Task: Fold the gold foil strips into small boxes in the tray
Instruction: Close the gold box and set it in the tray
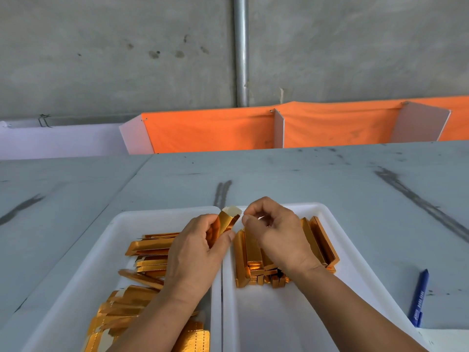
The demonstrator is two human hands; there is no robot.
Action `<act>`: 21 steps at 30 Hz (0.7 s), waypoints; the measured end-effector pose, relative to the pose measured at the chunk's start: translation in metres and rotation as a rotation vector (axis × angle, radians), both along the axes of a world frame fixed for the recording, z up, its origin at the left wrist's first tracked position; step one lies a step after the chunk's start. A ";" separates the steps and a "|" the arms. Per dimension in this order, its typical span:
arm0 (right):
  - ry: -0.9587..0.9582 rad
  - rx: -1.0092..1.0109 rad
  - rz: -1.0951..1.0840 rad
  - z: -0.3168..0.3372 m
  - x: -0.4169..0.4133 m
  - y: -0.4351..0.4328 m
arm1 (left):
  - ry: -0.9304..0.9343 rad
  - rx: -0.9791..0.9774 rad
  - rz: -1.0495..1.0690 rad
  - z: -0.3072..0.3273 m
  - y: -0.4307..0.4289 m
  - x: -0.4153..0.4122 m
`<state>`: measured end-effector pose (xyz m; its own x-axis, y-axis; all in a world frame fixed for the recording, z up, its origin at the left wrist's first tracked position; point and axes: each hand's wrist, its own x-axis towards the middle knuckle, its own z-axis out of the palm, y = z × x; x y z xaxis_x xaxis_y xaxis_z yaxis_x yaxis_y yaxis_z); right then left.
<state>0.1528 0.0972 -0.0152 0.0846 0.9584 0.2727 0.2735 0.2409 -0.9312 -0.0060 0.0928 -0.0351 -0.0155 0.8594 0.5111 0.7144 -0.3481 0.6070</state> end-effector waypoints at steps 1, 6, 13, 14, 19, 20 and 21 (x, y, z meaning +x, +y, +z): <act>-0.055 0.034 -0.004 0.000 -0.002 -0.001 | -0.006 0.004 0.010 0.001 0.000 0.000; -0.198 0.098 -0.007 0.001 -0.005 -0.005 | 0.001 0.012 0.016 0.002 -0.002 0.001; -0.207 0.016 -0.001 -0.001 -0.004 -0.003 | 0.093 0.036 0.007 0.004 -0.004 0.002; -0.177 -0.020 0.012 -0.001 -0.004 -0.002 | 0.109 0.038 0.000 0.004 -0.004 0.002; 0.046 -0.170 0.137 -0.001 -0.006 -0.003 | 0.120 0.052 -0.016 0.005 -0.006 0.003; 0.058 -0.175 0.150 -0.001 -0.006 -0.003 | 0.120 0.056 -0.017 0.005 -0.006 0.003; 0.069 -0.179 0.161 0.000 -0.006 -0.004 | 0.121 0.058 -0.018 0.005 -0.006 0.003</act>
